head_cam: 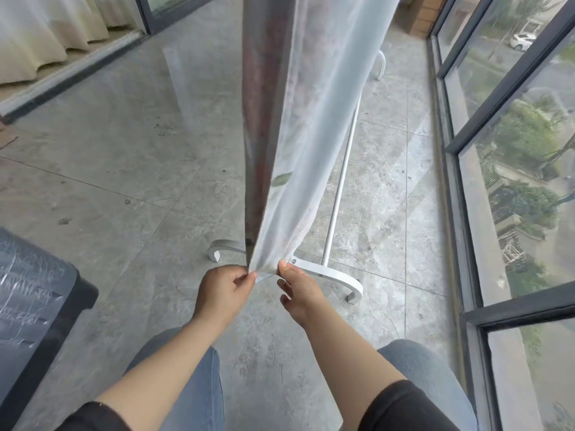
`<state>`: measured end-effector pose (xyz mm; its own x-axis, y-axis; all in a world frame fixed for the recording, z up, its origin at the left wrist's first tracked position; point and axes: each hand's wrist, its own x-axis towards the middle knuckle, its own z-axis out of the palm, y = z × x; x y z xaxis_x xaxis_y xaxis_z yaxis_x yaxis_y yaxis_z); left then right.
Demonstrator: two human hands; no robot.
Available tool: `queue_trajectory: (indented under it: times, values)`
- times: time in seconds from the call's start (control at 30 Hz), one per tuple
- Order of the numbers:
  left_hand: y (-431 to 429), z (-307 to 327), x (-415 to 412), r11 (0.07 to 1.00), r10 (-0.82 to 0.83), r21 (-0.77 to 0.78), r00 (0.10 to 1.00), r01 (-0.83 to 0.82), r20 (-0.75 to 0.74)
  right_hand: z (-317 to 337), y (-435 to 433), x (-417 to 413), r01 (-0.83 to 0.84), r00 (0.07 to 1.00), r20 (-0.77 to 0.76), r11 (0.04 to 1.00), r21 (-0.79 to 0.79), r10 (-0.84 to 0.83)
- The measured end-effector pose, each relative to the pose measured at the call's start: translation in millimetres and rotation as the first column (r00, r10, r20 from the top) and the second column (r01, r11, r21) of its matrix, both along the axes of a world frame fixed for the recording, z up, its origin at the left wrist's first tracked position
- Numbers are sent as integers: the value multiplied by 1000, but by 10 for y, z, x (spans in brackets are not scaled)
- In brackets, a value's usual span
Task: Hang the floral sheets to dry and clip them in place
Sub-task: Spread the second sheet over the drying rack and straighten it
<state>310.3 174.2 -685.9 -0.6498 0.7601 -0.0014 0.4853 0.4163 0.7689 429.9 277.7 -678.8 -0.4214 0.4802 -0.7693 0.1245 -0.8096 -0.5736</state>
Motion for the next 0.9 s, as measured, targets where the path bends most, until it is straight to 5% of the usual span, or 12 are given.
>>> queue_trajectory:
  times: [0.23,0.47,0.9]
  values:
    - [9,136,-56,999,36,-22,997,-35,70,119,122,111,-52,988,-152,996,-66,41]
    - [-136,272,297,984,76,-174,986,-49,152,338,64,406,-41,999,12,994,105,40]
    - [211,972,1060,998,-42,51,907,23,420,920,299,1189,83,988,88,919,384,-126]
